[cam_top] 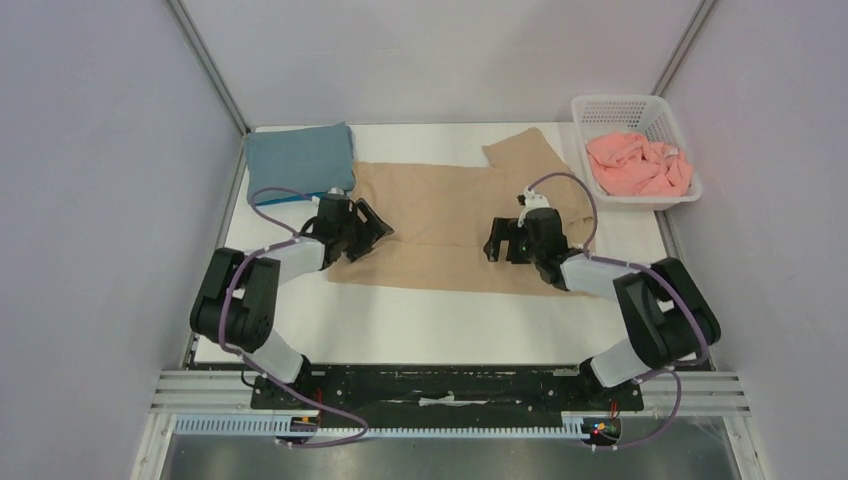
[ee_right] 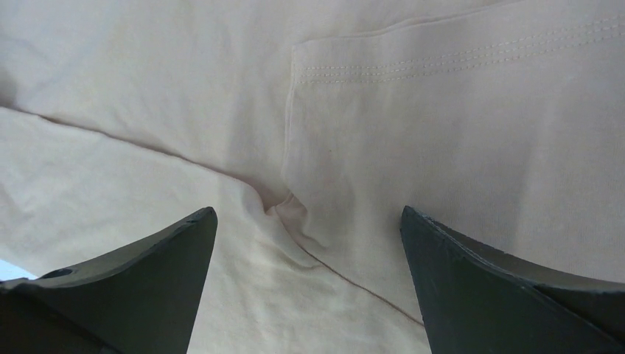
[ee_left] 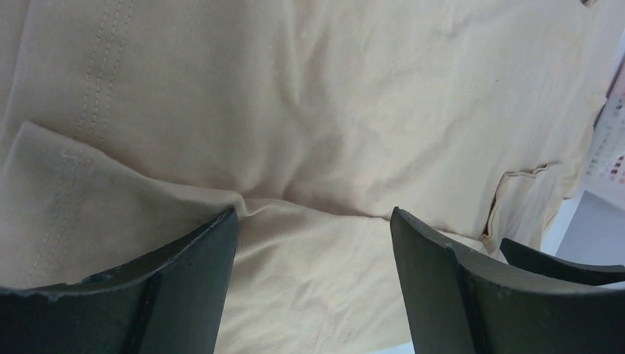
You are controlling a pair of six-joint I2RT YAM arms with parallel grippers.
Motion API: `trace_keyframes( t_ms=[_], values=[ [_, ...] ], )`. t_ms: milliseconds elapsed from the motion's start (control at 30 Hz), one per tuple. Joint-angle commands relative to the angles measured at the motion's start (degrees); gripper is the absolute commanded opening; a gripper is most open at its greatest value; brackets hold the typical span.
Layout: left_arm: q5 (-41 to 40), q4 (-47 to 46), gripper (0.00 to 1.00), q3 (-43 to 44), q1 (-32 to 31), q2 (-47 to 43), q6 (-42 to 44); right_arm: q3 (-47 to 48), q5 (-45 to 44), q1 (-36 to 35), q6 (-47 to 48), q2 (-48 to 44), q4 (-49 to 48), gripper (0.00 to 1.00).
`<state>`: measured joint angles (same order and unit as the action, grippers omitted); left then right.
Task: Fold and stack the t-shirts
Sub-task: Fold the flattened tshirt in 1/3 of the way
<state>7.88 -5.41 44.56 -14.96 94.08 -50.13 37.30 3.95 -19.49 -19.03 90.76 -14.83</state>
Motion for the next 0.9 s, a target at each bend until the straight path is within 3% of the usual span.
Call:
trace_keyframes(
  t_ms=[0, 100, 233, 433, 567, 733, 867],
  values=[
    [-1.73, 4.44, 0.83, -8.35, -1.99, -6.73, -0.61, -10.92, -3.42, -6.23, -8.49, -7.73, 6.74, 0.98],
    [-4.74, 5.93, 0.83, -16.05, -3.56, -15.48, -2.38, -16.61, -5.91, -8.91, -11.49, -15.29, 8.54, 0.98],
    [-13.35, 15.54, 0.83, -22.54, -5.89, -28.64, -4.05, -21.28, -6.47, -11.25, -13.27, -24.0, 11.86, 0.98],
    [-16.42, 23.49, 0.89, -28.73, -6.1, -47.52, -4.8, -27.09, -4.14, -14.79, -15.15, -34.01, 14.68, 0.98],
    [-12.76, 25.75, 0.9, -30.98, -6.22, -52.79, -4.77, -29.94, 0.11, -16.8, -17.18, -39.51, 15.48, 0.98],
    [-10.08, 28.11, 0.9, -31.5, -6.17, -54.32, -4.05, -29.16, -1.65, -17.07, -16.45, -43.57, 19.15, 0.98],
    [-13.17, 33.91, 0.9, -28.33, -6.23, -58.43, -4.56, -25.47, -5.7, -17.05, -15.9, -45.01, 21.41, 0.98]
  ],
)
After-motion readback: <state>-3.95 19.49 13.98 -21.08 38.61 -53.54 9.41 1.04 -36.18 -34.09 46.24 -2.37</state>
